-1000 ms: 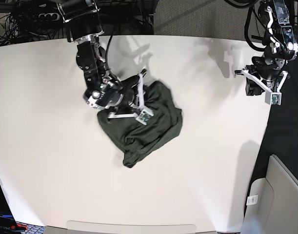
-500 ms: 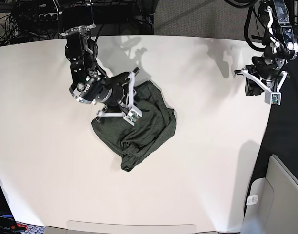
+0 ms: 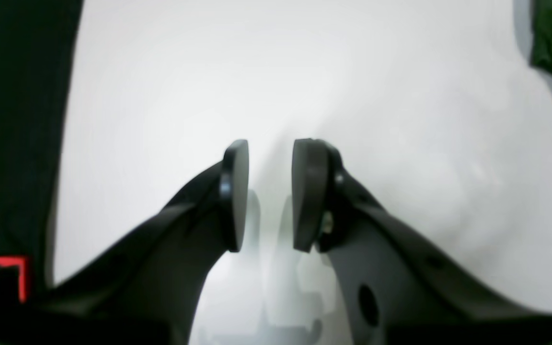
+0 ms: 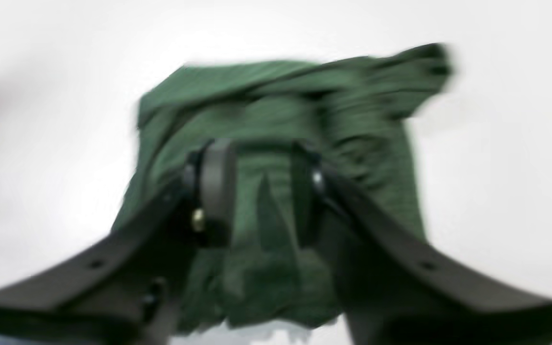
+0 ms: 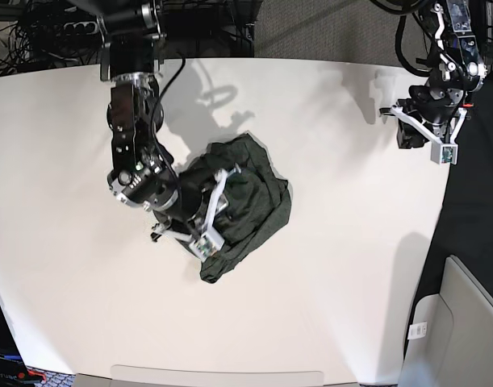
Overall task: Fold the T-shirt properly
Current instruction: 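Press and flatten the bundle's folded edge with the right gripper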
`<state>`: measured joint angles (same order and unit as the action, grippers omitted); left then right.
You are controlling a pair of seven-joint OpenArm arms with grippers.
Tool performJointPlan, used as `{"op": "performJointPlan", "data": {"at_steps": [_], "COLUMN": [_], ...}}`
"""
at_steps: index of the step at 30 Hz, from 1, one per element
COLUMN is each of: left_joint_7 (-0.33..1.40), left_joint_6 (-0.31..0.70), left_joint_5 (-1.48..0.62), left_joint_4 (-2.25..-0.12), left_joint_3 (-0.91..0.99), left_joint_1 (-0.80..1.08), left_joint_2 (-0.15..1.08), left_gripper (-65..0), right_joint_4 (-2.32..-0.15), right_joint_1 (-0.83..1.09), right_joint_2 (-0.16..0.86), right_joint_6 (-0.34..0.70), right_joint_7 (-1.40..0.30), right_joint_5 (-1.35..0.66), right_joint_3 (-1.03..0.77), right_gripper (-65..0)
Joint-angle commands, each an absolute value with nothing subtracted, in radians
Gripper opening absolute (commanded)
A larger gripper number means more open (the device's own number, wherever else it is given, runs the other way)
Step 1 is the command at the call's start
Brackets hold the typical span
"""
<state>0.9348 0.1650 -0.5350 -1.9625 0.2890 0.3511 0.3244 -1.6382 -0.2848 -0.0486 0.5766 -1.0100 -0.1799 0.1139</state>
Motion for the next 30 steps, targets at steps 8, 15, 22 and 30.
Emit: {"op": "performJointPlan", "data": {"at_steps": [8, 15, 22, 30], "left_joint_7": [0.915, 0.918, 0.920, 0.920], "left_joint_6": [0.166, 0.166, 0.166, 0.166], "left_joint_5": [-0.539, -0.539, -0.539, -0.541], "left_joint_4": [-1.980, -1.980, -1.980, -1.980], "left_joint_3": [0.294, 0.294, 0.294, 0.294], "left_joint_1": [0.349, 0.349, 0.349, 0.349], "left_joint_2": [0.335, 0.335, 0.335, 0.334], "left_gripper": [-51.1, -51.1, -51.1, -51.1], "right_joint_4": [-1.521, -1.403, -1.296, -1.121], "right_joint_1": [-0.394, -0.420, -0.453, -0.533], "right_joint_2": [-0.064, -0.064, -0.077, -0.127], "right_joint_6": [0.429, 0.403, 0.328, 0.315], "right_joint_7": [-0.908, -0.823, -0.750, -0.750], "right_joint_5": [-0.168, -0.171, -0.173, -0.168], "right_joint_3": [0.114, 0.113, 0.111, 0.079], "right_gripper": [-33.2, -33.2, -33.2, -35.4]}}
